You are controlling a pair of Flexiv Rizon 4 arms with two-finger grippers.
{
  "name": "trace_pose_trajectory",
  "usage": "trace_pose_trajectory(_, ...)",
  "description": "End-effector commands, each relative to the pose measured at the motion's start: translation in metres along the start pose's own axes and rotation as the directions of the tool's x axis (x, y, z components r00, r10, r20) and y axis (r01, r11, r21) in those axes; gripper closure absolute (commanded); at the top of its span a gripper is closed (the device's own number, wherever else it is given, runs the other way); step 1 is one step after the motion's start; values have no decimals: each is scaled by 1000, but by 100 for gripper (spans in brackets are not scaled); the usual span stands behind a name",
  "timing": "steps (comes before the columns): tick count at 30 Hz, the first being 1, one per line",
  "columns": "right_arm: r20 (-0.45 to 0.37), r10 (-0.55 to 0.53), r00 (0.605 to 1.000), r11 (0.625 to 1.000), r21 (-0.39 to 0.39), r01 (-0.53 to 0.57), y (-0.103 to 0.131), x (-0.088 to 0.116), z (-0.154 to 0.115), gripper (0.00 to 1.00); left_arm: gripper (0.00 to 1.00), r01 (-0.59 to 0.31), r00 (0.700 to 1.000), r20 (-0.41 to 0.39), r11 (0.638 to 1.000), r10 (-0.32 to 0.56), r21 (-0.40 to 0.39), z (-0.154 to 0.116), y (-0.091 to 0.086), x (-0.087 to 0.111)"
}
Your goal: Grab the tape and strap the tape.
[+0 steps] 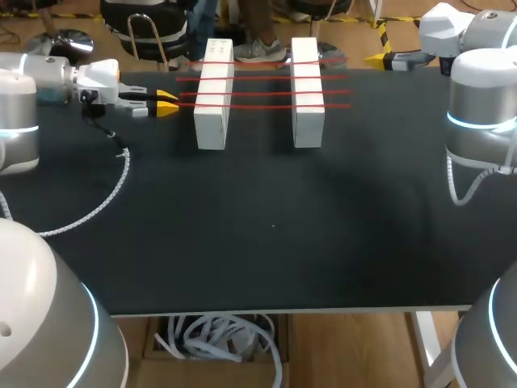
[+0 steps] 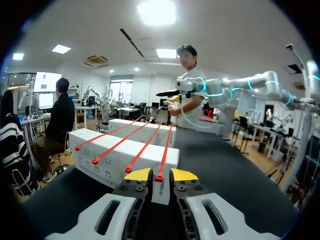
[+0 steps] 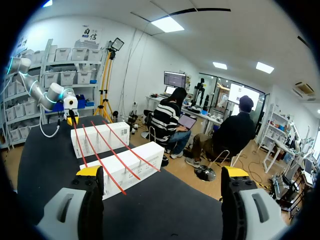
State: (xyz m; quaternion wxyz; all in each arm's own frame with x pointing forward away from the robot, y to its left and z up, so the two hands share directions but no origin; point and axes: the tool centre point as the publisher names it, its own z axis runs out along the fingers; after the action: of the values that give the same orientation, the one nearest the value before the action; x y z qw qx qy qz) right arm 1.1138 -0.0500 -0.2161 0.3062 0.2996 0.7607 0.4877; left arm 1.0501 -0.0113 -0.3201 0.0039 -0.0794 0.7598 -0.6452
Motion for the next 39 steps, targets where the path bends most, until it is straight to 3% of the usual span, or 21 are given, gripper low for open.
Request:
trace_pose_trajectory(1, 0, 0, 1000, 1000, 0, 0, 0, 0, 0, 0, 100, 1, 1000, -6, 1000, -1, 1, 0, 1, -2)
trace_pose_trajectory(11, 0, 0, 1000, 1000, 0, 0, 0, 0, 0, 0, 100, 3, 1000, -13, 1000, -3, 2, 0, 0, -1)
trace_pose_trajectory(20, 0, 0, 1000, 1000, 0, 0, 0, 0, 0, 0, 100, -32, 998, -60, 999, 33, 14, -4, -20, 3)
trace_pose_trajectory(25, 0, 0, 1000, 1000, 0, 0, 0, 0, 0, 0, 100, -74, 996, -45, 996, 76, 41, -4, -41, 4)
trace_pose_trajectory(30, 0, 0, 1000, 1000, 0, 0, 0, 0, 0, 0, 100, -79, 995, -44, 988, 86, 132, -1, -70, 5)
trace_pose_trajectory(39, 0, 0, 1000, 1000, 0, 0, 0, 0, 0, 0, 100, -99, 992, -55, 969, 114, 225, 10, -109, 15)
